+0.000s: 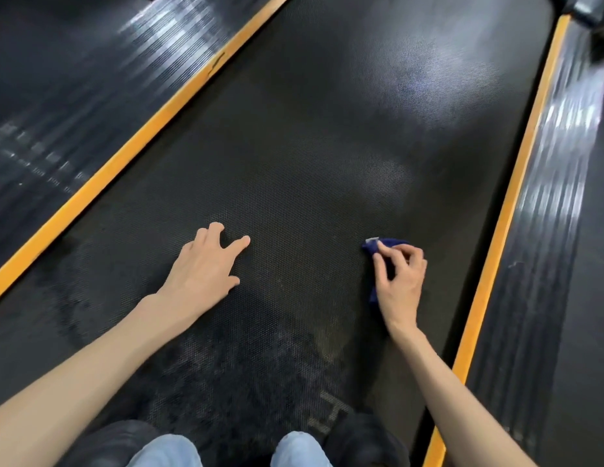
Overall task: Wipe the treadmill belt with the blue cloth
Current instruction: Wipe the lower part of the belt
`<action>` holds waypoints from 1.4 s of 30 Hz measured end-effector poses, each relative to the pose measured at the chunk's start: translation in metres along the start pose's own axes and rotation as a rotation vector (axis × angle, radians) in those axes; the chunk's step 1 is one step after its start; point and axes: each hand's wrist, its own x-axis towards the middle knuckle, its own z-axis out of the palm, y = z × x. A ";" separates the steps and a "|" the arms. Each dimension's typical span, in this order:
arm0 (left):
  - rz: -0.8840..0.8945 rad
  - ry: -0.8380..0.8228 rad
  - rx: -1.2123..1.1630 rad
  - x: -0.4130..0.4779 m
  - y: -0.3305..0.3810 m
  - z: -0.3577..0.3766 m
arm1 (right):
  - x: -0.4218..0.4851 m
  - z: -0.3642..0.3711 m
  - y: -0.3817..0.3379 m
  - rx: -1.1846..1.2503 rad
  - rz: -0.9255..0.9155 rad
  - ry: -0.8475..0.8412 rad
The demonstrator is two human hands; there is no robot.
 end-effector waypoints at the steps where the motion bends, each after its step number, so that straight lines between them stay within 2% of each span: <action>1: 0.041 0.026 -0.009 0.006 -0.002 -0.006 | -0.008 0.004 -0.003 0.005 -0.020 -0.037; 4: 0.251 0.022 0.123 0.040 0.000 -0.027 | -0.014 0.003 -0.002 0.002 -0.061 -0.126; 6: 0.428 -0.088 0.238 0.070 0.013 -0.044 | -0.007 -0.003 -0.003 -0.085 -0.094 -0.207; 8: 0.506 -0.220 0.253 0.091 0.036 -0.055 | -0.005 -0.012 -0.003 -0.150 -0.064 -0.281; 12: 0.399 -0.397 0.180 0.106 0.077 -0.052 | -0.007 -0.043 -0.006 -0.105 0.300 -0.279; 16: 0.309 -0.358 0.164 0.103 0.091 -0.037 | -0.011 -0.051 -0.002 -0.215 0.333 -0.468; 21: 0.325 -0.374 0.045 0.107 0.087 -0.040 | -0.006 -0.055 -0.003 -0.181 0.432 -0.576; 26: 0.319 -0.373 0.004 0.104 0.083 -0.039 | -0.069 -0.046 -0.028 -0.194 0.381 -0.353; 29: 0.323 -0.368 -0.003 0.108 0.085 -0.038 | -0.105 -0.036 -0.027 -0.130 0.279 -0.317; 31: 0.311 -0.376 0.011 0.110 0.086 -0.037 | -0.082 -0.033 -0.001 -0.119 0.196 -0.285; 33: 0.303 -0.398 0.024 0.111 0.086 -0.035 | -0.039 -0.030 0.023 -0.116 0.188 -0.228; 38: 0.292 -0.394 0.064 0.116 0.085 -0.031 | 0.097 -0.010 0.063 -0.064 0.383 0.030; 40: 0.290 -0.385 0.066 0.117 0.083 -0.028 | 0.114 -0.001 0.059 -0.083 0.420 0.113; 42: 0.292 -0.366 0.090 0.118 0.083 -0.028 | 0.090 0.003 0.045 -0.087 0.300 0.104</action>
